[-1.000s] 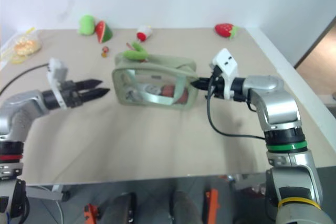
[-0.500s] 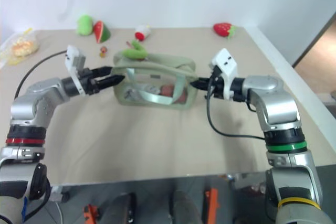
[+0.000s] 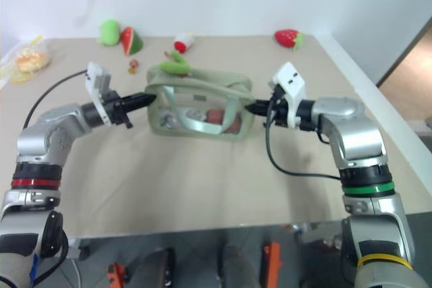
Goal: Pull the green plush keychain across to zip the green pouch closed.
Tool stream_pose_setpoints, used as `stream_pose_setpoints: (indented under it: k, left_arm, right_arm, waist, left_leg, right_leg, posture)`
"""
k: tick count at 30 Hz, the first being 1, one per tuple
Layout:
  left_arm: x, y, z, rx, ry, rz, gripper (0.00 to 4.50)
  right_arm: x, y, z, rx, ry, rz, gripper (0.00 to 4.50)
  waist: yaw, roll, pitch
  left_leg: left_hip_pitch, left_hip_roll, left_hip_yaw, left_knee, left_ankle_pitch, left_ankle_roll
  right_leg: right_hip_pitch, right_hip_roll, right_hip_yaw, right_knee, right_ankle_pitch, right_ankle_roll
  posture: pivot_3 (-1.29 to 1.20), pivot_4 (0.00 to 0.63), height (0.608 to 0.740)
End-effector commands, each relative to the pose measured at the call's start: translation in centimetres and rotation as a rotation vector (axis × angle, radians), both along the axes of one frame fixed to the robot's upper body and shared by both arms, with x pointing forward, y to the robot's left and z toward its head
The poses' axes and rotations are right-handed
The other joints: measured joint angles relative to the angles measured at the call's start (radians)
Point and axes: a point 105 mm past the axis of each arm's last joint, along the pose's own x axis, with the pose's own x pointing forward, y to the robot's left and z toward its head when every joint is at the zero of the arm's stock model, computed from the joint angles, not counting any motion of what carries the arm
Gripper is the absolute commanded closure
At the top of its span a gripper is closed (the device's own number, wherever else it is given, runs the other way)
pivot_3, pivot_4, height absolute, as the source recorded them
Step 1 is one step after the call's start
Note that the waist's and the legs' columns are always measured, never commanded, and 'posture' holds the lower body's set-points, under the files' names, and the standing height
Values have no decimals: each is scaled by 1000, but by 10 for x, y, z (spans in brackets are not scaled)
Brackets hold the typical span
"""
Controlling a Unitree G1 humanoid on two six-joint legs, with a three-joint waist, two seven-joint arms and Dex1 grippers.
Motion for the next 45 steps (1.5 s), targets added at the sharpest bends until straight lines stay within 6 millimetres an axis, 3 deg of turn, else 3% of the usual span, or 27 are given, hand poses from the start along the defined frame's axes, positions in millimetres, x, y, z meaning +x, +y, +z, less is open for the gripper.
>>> stream_pose_setpoints:
  k: [1,3,7,11,13,15,20,24,30,33,45]
  left_arm:
    - [-7,-1,13,-19,-41,-29,4478]
    - [-10,-3,12,-16,-37,-48,4478]
    - [-13,-3,7,-11,-28,-54,4500]
    - [-15,-3,7,-18,-24,-61,4500]
    - [-15,-4,7,-18,-24,-61,4500]
    - [-16,-4,7,-18,-23,-60,4500]
    - [-18,-3,6,-22,-22,-58,4500]
    - [-19,-2,7,-25,-24,-54,4500]
    - [-19,-2,7,-26,-27,-49,4500]
    - [-18,-2,7,-29,-29,-47,4500]
    - [-20,-4,5,-34,-25,-46,4500]
  right_arm:
    - [-1,-3,5,-9,-22,-5,4500]
    - [-3,-2,6,6,-21,2,4500]
    - [-12,1,4,4,-10,57,3143]
    - [-8,-5,5,9,0,23,1793]
    - [-12,-7,9,19,3,44,1067]
    - [-14,-10,26,65,-37,53,387]
    - [0,-25,71,116,-186,-54,387]
    - [-4,-4,91,98,-267,3,387]
    - [-23,61,72,-48,-296,226,387]
    - [-27,82,59,-172,-348,298,387]
    - [-12,117,81,-159,-445,319,387]
  waist:
    - [0,0,0]
    - [0,0,0]
    - [0,0,0]
    - [0,0,0]
    - [0,0,0]
    - [0,0,0]
    - [0,1,0]
    - [0,0,0]
    - [0,0,0]
    - [0,0,0]
    - [0,0,0]
  left_leg:
    - [0,0,0,0,0,0]
    - [0,0,0,0,0,0]
    - [0,0,0,0,0,0]
    - [-1,0,0,0,0,0]
    - [-1,0,0,0,0,0]
    - [-1,0,0,0,0,0]
    - [-1,0,0,0,0,0]
    - [-1,0,0,0,0,0]
    - [-1,0,0,-1,0,0]
    - [-2,0,0,-1,0,0]
    - [-4,1,0,0,0,0]
  right_leg:
    - [0,0,0,0,0,0]
    - [0,0,0,0,0,0]
    - [0,0,0,0,0,0]
    - [-1,0,0,0,0,0]
    - [0,0,0,0,0,0]
    - [-1,0,0,0,0,0]
    - [-1,0,0,0,0,0]
    - [-1,0,0,0,0,0]
    - [-2,0,0,0,0,0]
    - [-2,0,0,0,0,0]
    - [-3,0,-1,0,0,0]
  posture:
    - [0,150,740]
    - [0,150,740]
    - [0,150,740]
    - [0,150,740]
    - [0,150,740]
    - [0,150,740]
    - [0,150,740]
    - [0,150,740]
    - [0,150,740]
    - [0,150,740]
    - [0,150,740]
